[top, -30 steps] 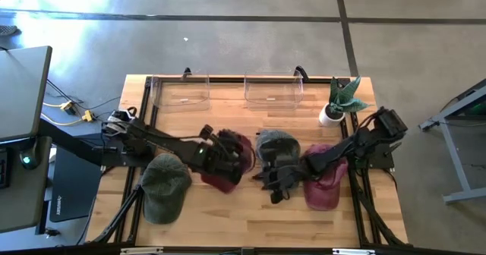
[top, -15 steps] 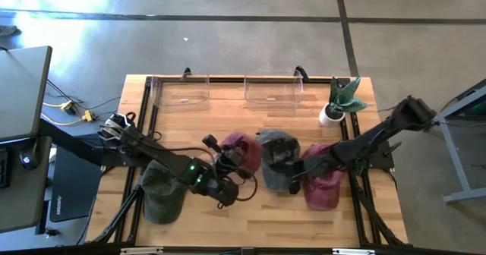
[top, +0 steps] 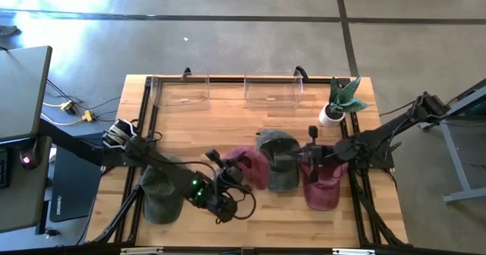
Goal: Pick & Place hat
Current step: Put the left red cap into the right transparent bin
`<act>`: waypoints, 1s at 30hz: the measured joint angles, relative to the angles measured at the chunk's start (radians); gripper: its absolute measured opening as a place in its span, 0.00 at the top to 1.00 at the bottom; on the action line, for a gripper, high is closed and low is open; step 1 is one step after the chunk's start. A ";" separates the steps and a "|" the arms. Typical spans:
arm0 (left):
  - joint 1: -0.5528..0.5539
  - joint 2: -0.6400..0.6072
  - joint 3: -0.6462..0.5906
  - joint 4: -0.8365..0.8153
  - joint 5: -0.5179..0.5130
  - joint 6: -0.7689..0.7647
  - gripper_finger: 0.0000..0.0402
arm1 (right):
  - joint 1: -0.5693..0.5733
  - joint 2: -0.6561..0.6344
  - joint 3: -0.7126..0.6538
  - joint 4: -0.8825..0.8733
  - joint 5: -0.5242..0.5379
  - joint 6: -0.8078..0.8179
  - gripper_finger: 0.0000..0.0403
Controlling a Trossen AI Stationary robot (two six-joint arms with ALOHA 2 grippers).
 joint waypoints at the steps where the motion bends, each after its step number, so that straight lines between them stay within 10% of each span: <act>1: 0.004 0.002 0.009 -0.006 0.008 -0.033 1.00 | 0.000 -0.008 -0.004 -0.002 -0.002 0.003 0.99; 13: -0.053 0.000 0.397 -0.105 0.507 -0.101 1.00 | 0.000 -0.014 -0.003 0.018 -0.030 0.023 1.00; 23: 0.021 0.036 0.343 -0.641 0.426 -0.713 1.00 | 0.001 -0.014 -0.003 0.017 -0.072 0.034 0.98; 30: 0.165 0.128 0.229 -0.689 0.593 -0.753 0.99 | 0.000 -0.014 -0.003 0.032 -0.064 0.015 0.99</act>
